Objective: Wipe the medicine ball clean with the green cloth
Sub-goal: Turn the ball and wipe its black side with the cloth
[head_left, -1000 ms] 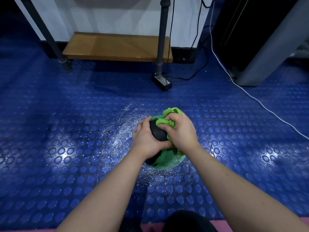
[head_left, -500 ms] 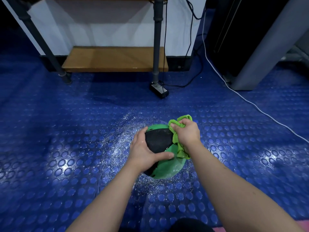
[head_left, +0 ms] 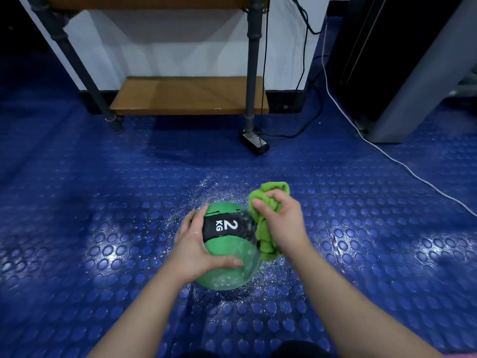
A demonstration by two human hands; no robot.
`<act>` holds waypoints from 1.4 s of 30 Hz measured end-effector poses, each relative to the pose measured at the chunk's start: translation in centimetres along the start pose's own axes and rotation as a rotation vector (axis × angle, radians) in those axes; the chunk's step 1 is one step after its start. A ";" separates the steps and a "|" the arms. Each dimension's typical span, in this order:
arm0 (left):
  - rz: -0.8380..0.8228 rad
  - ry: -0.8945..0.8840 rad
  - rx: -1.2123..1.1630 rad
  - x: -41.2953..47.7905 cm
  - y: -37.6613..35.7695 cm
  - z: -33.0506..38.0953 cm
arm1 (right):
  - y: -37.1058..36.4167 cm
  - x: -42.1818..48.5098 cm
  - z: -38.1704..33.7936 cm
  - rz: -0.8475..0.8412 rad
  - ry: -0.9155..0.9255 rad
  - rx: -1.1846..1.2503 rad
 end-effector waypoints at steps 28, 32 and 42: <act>0.050 -0.065 -0.342 0.7 -3.0 1.0 | -6.0 -2.7 -0.9 -0.183 0.364 -0.727; 0.047 -0.055 -0.202 1.5 -2.7 2.1 | -4.2 -0.4 -0.8 -0.025 0.137 -0.621; 0.045 -0.093 -0.035 1.1 -3.7 4.3 | -4.2 -2.0 -1.3 -0.185 0.291 -0.715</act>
Point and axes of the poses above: each hand's wrist, its own x-axis towards the middle knuckle, its own y-axis out of the back of the hand, z = x × y, the point moved 8 cm from there along x, towards the middle knuckle, and after that the axes turned 5 degrees about -y, right-handed, at the moved point
